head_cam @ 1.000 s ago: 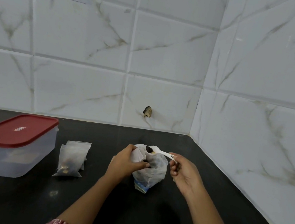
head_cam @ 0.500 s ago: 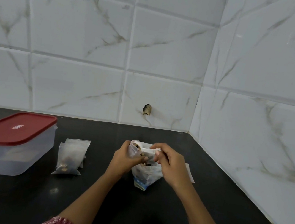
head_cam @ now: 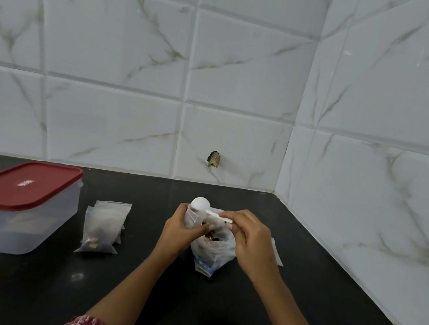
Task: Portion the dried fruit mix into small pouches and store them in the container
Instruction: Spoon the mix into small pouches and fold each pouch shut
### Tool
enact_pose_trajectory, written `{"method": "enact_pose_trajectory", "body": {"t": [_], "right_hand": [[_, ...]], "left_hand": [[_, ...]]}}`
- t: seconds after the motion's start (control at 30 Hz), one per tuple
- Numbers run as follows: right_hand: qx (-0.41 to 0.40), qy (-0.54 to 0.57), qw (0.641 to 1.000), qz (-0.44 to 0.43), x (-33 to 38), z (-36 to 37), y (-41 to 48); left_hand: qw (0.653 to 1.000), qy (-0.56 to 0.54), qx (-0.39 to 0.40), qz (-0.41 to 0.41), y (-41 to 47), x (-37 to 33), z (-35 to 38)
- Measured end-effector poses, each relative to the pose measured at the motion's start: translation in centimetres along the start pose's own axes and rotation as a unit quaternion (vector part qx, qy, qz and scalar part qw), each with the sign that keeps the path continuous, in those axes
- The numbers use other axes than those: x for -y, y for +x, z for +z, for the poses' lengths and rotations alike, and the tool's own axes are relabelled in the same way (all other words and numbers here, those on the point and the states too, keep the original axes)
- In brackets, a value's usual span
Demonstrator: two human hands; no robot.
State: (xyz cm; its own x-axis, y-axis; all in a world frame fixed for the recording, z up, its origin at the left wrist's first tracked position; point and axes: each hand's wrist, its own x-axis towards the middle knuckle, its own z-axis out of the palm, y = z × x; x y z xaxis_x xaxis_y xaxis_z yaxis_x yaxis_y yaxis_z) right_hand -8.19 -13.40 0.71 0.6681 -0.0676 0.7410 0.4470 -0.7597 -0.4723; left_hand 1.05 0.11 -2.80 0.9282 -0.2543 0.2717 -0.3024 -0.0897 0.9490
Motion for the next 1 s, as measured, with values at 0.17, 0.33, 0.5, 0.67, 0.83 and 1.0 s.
{"method": "enact_pose_trajectory", "body": {"t": [0.17, 0.33, 0.5, 0.67, 0.83, 1.0], "right_hand": [[-0.031, 0.035, 0.983, 0.178, -0.8, 0.0, 0.4], [0.037, -0.067, 0.976, 0.202, -2.1, 1.3, 0.7], [0.104, -0.132, 0.968, 0.187, -2.4, 2.7, 2.0], [0.152, -0.165, 0.963, 0.151, -2.4, 3.4, 2.7], [0.227, -0.236, 0.932, 0.155, -2.3, 4.0, 3.8], [0.201, -0.147, 0.952, 0.176, -3.1, 4.2, 3.2]], "left_hand": [[0.999, 0.018, -0.040, -0.014, -0.1, 0.6, 0.1], [0.995, 0.054, -0.082, -0.029, 0.2, 1.0, 0.0], [0.996, 0.068, -0.042, -0.046, 1.2, 1.7, -0.1], [0.996, 0.073, -0.001, -0.058, 1.6, 2.1, -0.3], [0.996, 0.043, 0.009, -0.075, 1.8, 2.7, -0.3], [0.997, 0.010, 0.018, -0.073, 1.8, 3.2, -0.6]]}}
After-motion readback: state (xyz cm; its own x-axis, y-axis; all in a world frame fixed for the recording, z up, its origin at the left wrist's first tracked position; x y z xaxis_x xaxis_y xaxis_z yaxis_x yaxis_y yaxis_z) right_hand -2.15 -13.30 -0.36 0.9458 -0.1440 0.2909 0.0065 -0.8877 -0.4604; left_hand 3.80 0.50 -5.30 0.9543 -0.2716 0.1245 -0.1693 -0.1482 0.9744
